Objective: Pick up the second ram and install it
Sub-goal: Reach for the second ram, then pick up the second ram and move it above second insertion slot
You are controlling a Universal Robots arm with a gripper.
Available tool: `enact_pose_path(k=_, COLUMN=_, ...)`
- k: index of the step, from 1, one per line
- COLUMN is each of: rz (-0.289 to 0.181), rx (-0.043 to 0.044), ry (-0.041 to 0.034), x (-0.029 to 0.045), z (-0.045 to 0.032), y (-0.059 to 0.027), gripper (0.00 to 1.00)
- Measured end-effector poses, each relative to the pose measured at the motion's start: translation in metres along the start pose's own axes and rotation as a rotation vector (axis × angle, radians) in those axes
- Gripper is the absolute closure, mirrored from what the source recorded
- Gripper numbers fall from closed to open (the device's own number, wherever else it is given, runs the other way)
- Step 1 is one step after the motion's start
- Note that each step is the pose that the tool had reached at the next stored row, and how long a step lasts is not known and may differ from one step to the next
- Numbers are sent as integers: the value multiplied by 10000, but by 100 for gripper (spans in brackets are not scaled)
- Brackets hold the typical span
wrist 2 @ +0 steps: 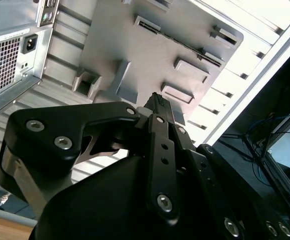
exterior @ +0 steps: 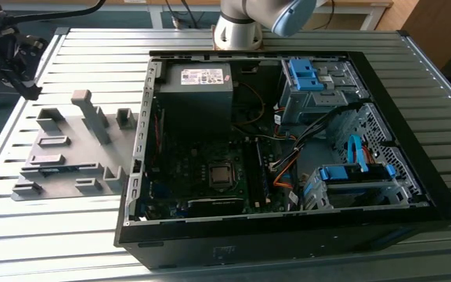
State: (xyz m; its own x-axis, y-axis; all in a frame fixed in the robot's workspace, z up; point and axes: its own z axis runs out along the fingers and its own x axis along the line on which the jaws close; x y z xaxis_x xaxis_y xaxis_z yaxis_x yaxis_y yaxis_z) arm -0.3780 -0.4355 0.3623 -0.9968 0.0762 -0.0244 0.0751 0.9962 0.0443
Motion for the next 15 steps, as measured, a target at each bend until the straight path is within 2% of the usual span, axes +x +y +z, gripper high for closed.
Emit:
enact_pose_path(k=4, rz=0, rx=1, ry=1, x=35, z=3, y=-55, gripper=89)
enact_pose_path(k=15, rz=1, rx=0, ry=0, x=44, z=3, y=-83, gripper=89)
